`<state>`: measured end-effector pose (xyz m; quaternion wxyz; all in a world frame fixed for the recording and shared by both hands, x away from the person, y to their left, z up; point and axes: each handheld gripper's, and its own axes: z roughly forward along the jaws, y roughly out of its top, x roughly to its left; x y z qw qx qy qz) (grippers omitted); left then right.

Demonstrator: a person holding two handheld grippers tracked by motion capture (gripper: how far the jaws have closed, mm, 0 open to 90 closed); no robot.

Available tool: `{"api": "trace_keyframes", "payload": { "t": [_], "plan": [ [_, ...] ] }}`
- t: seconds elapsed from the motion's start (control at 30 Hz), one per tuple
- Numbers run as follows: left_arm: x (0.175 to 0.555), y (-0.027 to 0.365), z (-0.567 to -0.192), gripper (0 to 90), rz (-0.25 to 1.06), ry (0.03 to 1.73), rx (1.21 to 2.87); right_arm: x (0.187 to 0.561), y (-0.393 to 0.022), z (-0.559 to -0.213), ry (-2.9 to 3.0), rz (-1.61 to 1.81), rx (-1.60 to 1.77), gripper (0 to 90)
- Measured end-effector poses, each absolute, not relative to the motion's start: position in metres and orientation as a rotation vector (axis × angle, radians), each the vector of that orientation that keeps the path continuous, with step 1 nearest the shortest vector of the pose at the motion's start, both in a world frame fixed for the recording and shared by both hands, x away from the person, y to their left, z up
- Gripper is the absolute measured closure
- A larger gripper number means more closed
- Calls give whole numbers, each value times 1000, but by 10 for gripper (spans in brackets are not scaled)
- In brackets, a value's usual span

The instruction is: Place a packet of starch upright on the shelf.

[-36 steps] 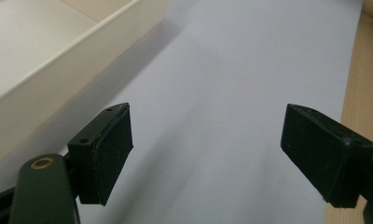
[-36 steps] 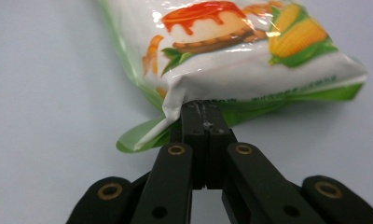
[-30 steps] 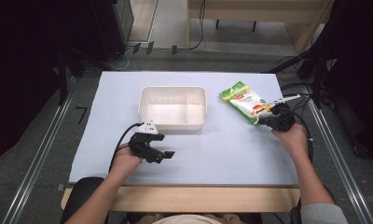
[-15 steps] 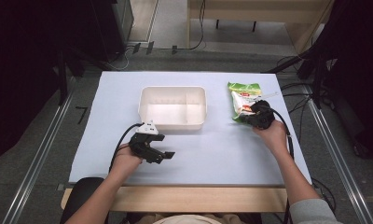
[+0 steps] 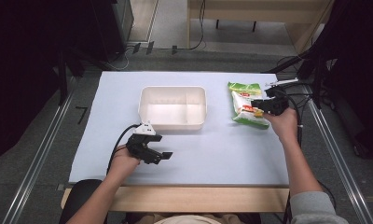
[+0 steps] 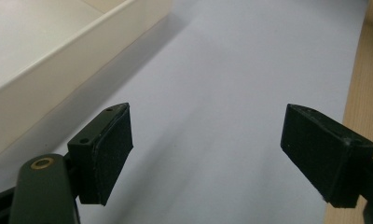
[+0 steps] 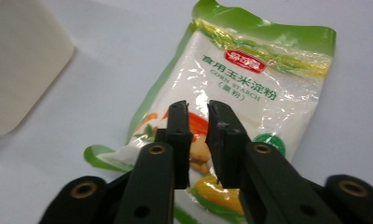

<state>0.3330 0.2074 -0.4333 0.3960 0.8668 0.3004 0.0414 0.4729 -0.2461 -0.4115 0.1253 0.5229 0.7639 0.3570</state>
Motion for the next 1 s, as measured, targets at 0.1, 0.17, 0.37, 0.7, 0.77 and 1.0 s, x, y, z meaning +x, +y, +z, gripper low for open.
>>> {"api": "trace_keyframes", "payload": {
  "t": [0.1,0.17,0.37,0.7,0.77,1.0],
  "plan": [
    [332,209,-433,173,111,761,2207,486,-249,-415,2215,1012,1559,707],
    [331,210,-434,173,121,762,2207,494,-251,-418,2207,982,1581,685],
    [328,213,-434,173,131,780,2212,514,-262,-427,2167,934,1651,613],
    [322,218,-435,173,166,800,2226,534,-269,-446,2132,892,1715,491],
    [321,218,-436,173,169,807,2220,538,-268,-449,2120,881,1728,464],
    [320,220,-436,173,177,815,2230,551,-269,-467,2084,930,1805,360]
  ]
}}
